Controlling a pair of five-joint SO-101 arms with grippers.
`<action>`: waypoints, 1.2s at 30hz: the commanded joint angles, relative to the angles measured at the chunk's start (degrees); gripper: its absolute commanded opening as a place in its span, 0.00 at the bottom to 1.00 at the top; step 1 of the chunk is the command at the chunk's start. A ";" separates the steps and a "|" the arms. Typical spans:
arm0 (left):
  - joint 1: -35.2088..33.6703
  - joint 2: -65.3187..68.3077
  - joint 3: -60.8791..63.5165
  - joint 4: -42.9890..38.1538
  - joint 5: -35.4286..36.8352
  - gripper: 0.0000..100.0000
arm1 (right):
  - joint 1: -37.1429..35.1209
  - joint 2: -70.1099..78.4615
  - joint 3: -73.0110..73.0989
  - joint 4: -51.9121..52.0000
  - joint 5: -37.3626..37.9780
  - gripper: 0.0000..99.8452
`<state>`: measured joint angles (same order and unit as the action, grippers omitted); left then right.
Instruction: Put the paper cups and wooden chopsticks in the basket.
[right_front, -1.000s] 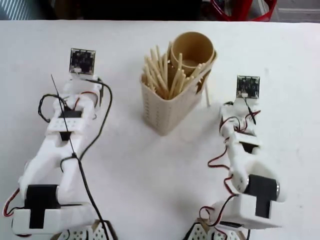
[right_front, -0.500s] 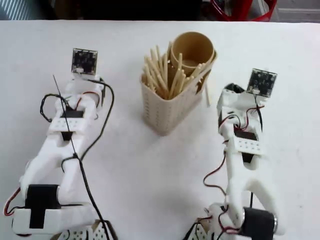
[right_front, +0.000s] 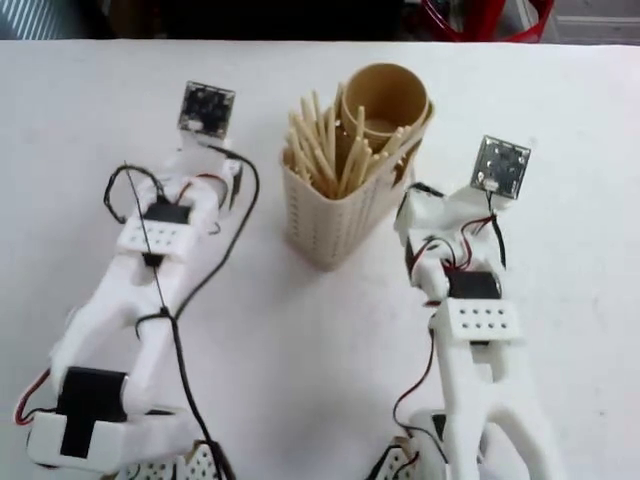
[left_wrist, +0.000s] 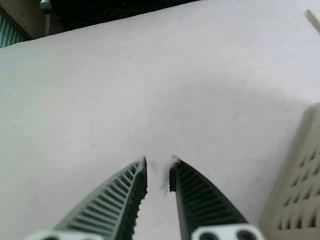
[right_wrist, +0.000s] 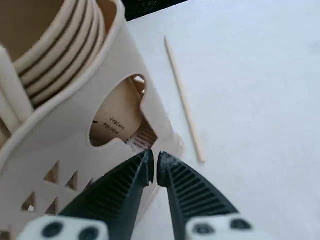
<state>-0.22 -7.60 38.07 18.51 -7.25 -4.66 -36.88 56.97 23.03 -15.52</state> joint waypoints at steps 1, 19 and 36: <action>2.95 -2.51 -6.15 5.63 0.26 0.10 | -1.98 -2.33 -0.35 1.89 -0.62 0.02; 6.55 -2.51 -7.47 6.51 0.26 0.10 | -4.97 -2.86 4.04 -3.65 -5.36 0.02; 13.23 -3.03 -3.96 7.82 -3.43 0.09 | -13.05 -2.33 3.96 -9.36 -5.27 0.02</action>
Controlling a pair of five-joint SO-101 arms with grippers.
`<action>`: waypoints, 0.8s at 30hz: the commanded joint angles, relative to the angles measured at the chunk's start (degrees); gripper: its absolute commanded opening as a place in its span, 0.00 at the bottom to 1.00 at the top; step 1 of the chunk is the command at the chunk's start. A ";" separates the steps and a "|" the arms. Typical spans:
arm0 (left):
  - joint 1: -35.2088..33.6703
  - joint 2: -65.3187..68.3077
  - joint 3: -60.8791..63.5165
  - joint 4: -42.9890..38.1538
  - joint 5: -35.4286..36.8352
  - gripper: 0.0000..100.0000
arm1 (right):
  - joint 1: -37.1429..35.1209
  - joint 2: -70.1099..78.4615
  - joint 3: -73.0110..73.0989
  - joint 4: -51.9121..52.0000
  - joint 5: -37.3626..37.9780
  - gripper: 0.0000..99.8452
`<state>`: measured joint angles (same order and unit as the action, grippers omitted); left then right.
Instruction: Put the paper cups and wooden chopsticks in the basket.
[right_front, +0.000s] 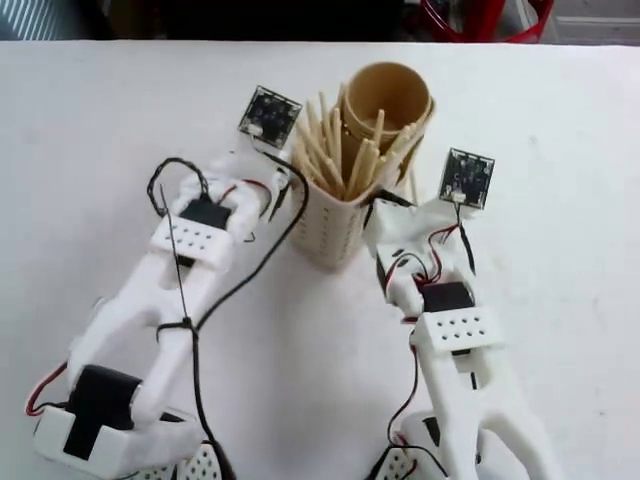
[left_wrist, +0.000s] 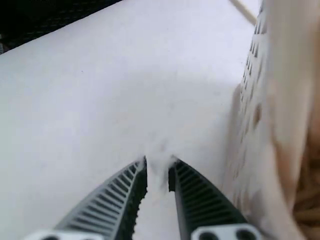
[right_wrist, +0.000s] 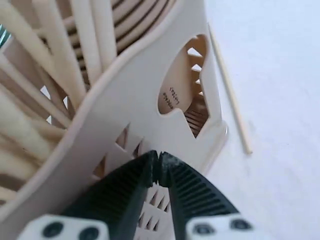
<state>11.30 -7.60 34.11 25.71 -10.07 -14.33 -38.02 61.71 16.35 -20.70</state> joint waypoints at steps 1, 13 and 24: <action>1.89 -3.03 0.26 0.79 -0.62 0.09 | -3.56 -1.19 -0.79 -2.77 -0.09 0.02; 2.24 -3.82 0.62 4.22 -0.88 0.09 | -3.65 -1.10 -0.79 -2.95 -0.09 0.03; 1.71 -24.31 12.75 3.16 -0.97 0.09 | -2.51 -1.71 -0.44 -2.51 0.00 0.03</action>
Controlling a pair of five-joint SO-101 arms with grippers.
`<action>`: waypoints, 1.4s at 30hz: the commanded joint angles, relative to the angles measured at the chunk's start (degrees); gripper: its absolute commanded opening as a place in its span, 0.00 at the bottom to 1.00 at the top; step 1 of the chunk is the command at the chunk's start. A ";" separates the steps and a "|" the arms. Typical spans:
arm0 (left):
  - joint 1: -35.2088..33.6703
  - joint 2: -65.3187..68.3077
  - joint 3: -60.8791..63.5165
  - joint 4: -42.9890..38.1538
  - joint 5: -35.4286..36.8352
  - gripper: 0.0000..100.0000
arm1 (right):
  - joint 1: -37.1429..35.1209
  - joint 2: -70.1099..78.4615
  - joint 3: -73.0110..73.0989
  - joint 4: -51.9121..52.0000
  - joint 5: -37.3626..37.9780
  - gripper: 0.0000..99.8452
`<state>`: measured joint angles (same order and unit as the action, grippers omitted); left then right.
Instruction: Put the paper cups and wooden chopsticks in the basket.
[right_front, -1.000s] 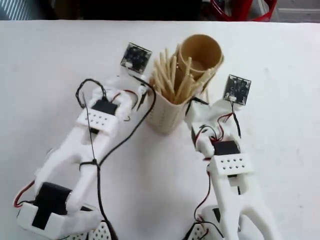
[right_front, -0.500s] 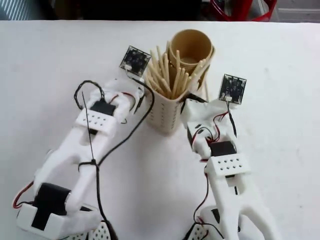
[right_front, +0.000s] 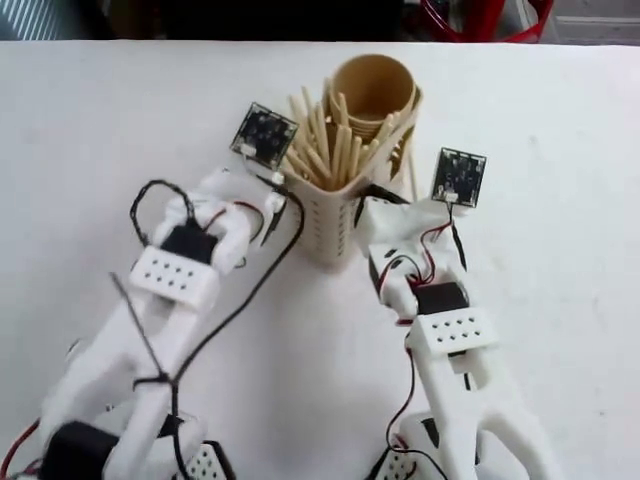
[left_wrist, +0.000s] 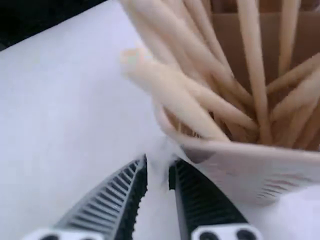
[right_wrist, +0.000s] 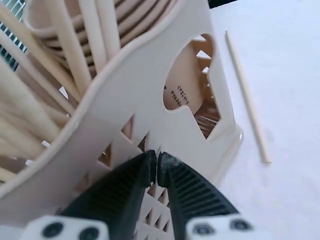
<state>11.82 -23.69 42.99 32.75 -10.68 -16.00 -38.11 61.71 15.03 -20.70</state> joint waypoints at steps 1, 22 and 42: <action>1.19 -9.36 5.45 -5.36 -0.35 0.09 | -0.22 -1.63 -0.44 -1.19 0.00 0.03; -9.10 -10.59 9.05 -13.45 0.09 0.09 | 16.57 0.92 -4.75 6.64 8.44 0.03; -11.12 -10.59 9.05 -13.80 0.18 0.09 | 16.48 41.80 -27.69 -2.95 12.84 0.03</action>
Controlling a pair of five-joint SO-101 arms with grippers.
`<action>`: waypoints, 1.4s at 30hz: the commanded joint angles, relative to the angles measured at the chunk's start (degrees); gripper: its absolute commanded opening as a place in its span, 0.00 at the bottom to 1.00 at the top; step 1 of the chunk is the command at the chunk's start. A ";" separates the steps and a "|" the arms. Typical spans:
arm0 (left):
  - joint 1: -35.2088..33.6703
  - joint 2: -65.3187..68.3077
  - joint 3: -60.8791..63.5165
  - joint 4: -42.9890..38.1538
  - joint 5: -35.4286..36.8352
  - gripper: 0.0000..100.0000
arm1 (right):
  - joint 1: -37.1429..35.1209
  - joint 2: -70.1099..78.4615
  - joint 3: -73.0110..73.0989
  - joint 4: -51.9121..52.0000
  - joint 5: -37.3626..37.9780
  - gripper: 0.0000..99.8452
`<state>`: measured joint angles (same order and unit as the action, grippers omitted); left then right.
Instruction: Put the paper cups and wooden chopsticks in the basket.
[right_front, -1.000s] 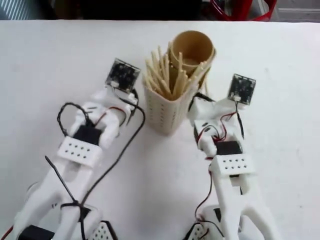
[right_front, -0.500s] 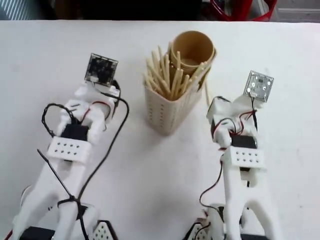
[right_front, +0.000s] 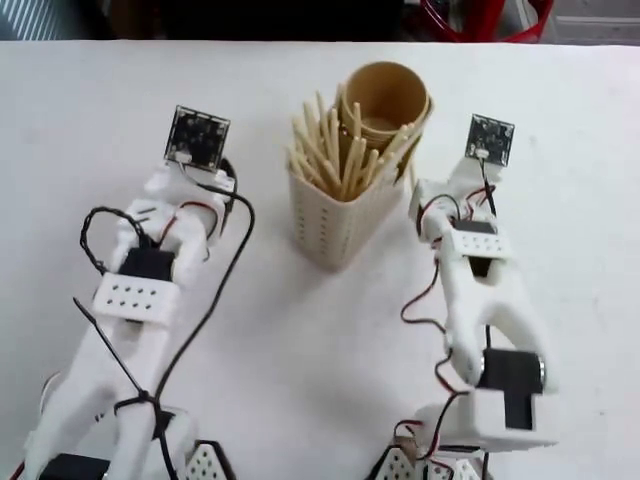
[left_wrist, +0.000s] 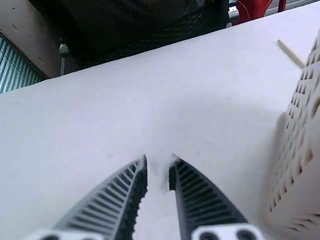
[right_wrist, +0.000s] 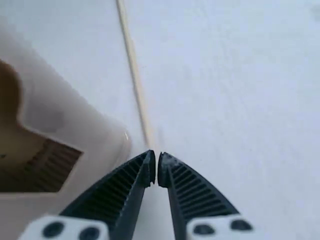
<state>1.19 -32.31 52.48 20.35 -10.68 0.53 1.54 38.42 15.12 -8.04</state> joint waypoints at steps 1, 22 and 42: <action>-0.48 -1.98 -0.44 -1.41 0.18 0.09 | -0.04 3.47 -5.01 -4.00 0.18 0.03; -0.48 -1.98 -0.44 -1.41 0.18 0.09 | -2.86 10.51 -7.74 0.04 0.62 0.18; -0.48 -1.98 -0.44 -1.41 0.18 0.09 | -2.77 18.33 -15.65 1.98 0.70 0.11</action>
<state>1.19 -32.31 52.48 20.35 -10.68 -1.85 18.42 26.73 16.79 -8.04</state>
